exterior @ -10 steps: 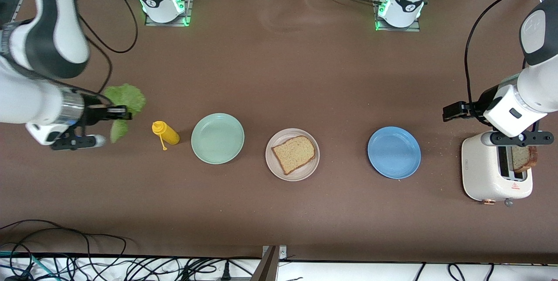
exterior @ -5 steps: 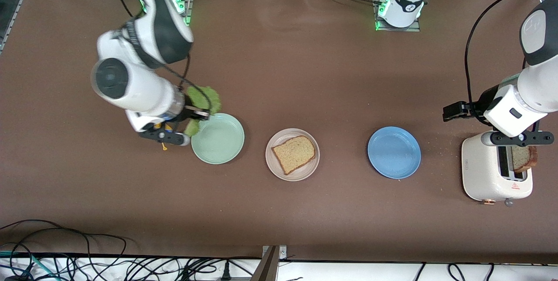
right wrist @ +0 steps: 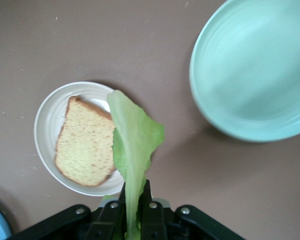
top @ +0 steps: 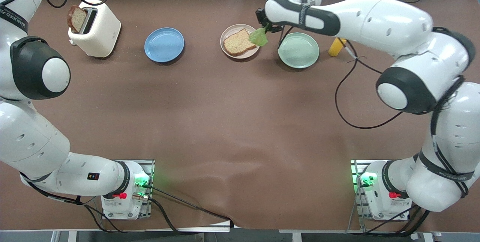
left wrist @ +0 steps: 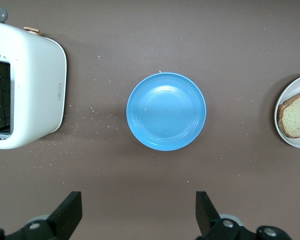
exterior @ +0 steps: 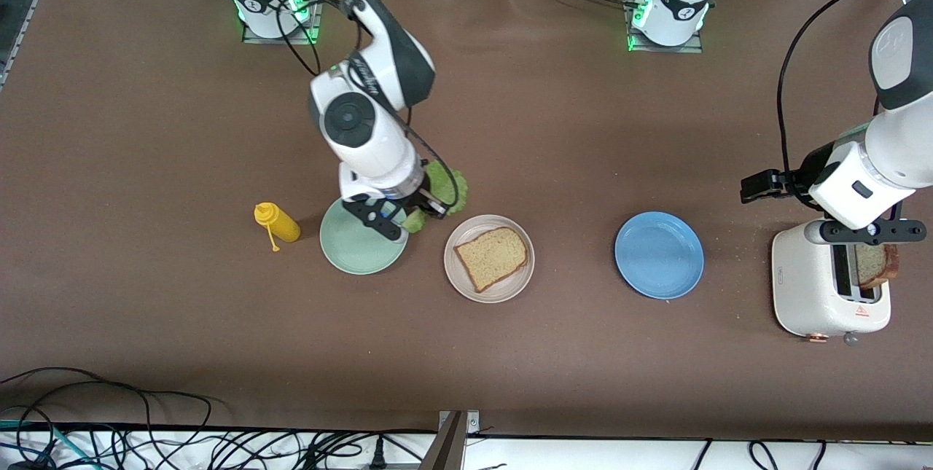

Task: Make sandwich on beige plate with both arms
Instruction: 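Carry the lettuce onto the bread on the beige plate with the right gripper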

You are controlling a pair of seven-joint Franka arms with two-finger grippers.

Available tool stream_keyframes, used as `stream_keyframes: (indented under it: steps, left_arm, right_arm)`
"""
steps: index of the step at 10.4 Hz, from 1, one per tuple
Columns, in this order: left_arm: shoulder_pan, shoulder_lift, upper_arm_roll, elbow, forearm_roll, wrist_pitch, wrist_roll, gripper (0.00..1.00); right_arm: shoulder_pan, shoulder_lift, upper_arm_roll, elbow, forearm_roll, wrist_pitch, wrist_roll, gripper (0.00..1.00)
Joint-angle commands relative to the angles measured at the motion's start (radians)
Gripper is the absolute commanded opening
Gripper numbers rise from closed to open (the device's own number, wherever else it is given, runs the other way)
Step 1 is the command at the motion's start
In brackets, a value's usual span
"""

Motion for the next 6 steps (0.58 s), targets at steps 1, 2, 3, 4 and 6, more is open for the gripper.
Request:
stream_keyframes:
  steps: [1, 2, 3, 4, 6]
  left_arm:
    - [0.006, -0.002, -0.005, 0.006, 0.026, -0.014, 0.024, 1.00]
    - [0.006, -0.002, -0.005, 0.006, 0.026, -0.013, 0.024, 1.00]
    - [0.006, -0.002, -0.005, 0.006, 0.026, -0.013, 0.024, 1.00]
    - [0.006, -0.003, -0.005, 0.006, 0.026, -0.013, 0.024, 1.00]
    - [0.008, -0.003, -0.005, 0.006, 0.026, -0.013, 0.024, 1.00]
  right_arm:
    - [0.032, 0.135, -0.009, 0.164, -0.007, 0.057, 0.184, 0.00]
    - [0.047, 0.169, -0.009, 0.173, -0.006, 0.138, 0.244, 0.00]
    - [0.058, 0.201, -0.001, 0.173, -0.003, 0.218, 0.296, 0.00]
    - [0.068, 0.220, -0.001, 0.173, -0.003, 0.243, 0.314, 0.00]
    - [0.067, 0.280, 0.002, 0.186, -0.001, 0.376, 0.326, 0.00]
